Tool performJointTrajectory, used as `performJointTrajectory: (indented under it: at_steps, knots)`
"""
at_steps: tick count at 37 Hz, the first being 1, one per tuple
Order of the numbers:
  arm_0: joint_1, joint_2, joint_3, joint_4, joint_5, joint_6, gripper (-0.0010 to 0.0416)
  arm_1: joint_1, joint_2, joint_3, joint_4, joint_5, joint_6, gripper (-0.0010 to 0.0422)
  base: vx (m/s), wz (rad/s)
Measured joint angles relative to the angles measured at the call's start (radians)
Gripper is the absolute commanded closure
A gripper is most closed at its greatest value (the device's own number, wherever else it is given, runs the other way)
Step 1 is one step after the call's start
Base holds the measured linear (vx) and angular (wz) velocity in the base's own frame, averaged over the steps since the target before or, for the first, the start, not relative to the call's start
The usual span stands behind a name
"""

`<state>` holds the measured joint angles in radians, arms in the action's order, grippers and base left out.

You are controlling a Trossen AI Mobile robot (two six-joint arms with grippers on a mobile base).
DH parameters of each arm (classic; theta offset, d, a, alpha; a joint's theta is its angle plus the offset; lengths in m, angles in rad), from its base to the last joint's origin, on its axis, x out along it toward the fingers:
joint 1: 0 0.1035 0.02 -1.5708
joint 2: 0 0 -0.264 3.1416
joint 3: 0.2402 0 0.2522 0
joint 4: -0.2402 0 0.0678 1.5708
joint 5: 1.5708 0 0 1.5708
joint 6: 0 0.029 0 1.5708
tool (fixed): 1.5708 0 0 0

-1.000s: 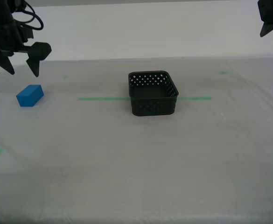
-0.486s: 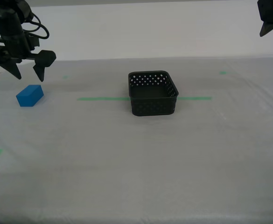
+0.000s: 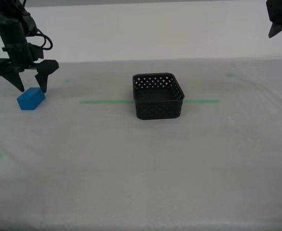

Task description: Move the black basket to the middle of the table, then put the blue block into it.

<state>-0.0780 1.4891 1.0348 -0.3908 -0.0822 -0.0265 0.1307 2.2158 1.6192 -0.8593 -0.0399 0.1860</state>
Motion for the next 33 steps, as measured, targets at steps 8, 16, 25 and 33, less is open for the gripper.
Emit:
performJointTrajectory:
  at_steps: [8, 16, 25, 33]
  knots:
    - [0.0, 0.0, 0.0, 0.0, 0.0, 0.0, 0.0012, 0.0, -0.009, -0.002, 0.0, 0.003, 0.0, 0.0067, 0.0, 0.0]
    - [0.001, 0.0, 0.0, 0.0, 0.0, 0.0, 0.0012, 0.0, -0.008, -0.026, -0.005, 0.001, 0.0, 0.0067, 0.0, 0.0]
    - [0.0, 0.0, 0.0, 0.0, 0.0, 0.0, 0.0012, 0.0, -0.008, -0.148, 0.064, 0.001, 0.0, 0.0067, 0.0, 0.0]
    - [0.0, 0.0, 0.0, 0.0, 0.0, 0.0, 0.0012, 0.0, -0.009, -0.183, 0.114, 0.001, 0.004, 0.0067, 0.0, 0.0]
